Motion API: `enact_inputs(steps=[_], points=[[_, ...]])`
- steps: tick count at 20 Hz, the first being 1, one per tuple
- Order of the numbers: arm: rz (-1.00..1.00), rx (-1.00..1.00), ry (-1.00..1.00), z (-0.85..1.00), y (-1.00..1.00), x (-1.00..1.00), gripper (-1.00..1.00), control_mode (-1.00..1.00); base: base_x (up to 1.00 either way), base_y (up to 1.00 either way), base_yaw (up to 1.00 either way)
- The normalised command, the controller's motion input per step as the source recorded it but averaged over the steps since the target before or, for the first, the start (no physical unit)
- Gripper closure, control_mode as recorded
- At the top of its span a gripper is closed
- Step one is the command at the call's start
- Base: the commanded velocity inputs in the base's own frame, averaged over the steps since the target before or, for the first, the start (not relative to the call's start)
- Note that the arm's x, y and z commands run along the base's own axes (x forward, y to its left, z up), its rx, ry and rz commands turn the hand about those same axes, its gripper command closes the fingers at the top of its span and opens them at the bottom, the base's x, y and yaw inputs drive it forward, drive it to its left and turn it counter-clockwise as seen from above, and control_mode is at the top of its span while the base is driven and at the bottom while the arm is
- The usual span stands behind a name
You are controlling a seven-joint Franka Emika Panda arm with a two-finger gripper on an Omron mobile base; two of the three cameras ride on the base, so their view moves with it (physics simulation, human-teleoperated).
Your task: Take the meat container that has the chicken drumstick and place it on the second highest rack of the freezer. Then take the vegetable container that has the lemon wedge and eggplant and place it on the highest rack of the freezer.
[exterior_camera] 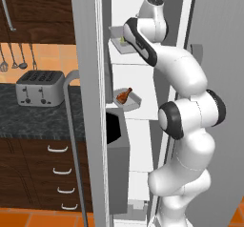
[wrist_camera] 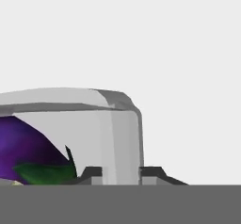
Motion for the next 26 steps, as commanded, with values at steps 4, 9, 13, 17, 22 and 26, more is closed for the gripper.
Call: enact_inputs(steps=[4, 9, 13, 17, 22, 26], points=[[0.0, 0.0, 0.0, 0.0, 0.0, 0.0, -1.0, -1.0, 0.0, 0.0, 0.0], [0.0, 0.0, 0.0, 0.0, 0.0, 0.0, -1.0, -1.0, 0.0, 0.0, 0.0], [0.0, 0.0, 0.0, 0.0, 0.0, 0.0, -1.0, -1.0, 0.0, 0.0, 0.0], [0.0, 0.0, -0.14, 0.0, 0.0, -0.52, -1.0, -1.0, 0.0, 0.0, 0.0], [0.0, 0.0, -0.28, 0.0, 0.0, -0.85, -1.0, -1.0, 0.0, 0.0, 0.0], [-0.01, 0.01, -0.2, 0.0, 0.0, -1.0, -1.0, -1.0, 0.0, 0.0, 0.0]])
